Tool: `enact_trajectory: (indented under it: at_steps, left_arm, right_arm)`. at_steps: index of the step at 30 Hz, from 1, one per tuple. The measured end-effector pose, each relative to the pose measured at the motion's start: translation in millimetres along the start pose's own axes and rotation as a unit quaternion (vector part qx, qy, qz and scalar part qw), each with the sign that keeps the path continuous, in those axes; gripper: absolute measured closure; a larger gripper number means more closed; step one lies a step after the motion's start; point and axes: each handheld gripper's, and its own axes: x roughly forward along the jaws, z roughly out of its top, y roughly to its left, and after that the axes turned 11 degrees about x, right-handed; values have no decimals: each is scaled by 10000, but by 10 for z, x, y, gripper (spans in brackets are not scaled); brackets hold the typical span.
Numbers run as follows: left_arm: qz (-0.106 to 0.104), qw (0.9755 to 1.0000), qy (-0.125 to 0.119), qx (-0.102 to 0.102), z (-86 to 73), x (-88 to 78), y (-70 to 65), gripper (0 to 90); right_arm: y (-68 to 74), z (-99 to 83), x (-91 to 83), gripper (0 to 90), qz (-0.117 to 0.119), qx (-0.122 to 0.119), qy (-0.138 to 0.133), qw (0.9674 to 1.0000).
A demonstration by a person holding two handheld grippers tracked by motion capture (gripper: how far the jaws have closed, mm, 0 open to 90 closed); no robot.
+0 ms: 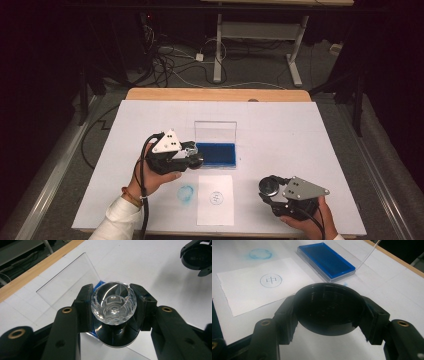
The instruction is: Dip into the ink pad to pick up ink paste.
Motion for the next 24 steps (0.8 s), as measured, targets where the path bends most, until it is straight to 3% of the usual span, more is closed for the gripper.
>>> enact_trajectory:
  at_steps: [10, 24]
  left_arm:
    - [-78, 10000, 20, 6, 39, 56, 2, 549]
    - [-114, 9994, 255, 197, 396, 189, 121, 549]
  right_arm:
    - [-17, 0, -18, 387, 5, 54, -7, 10000]
    - [-54, 5, -23, 387, 75, 120, -38, 9999]
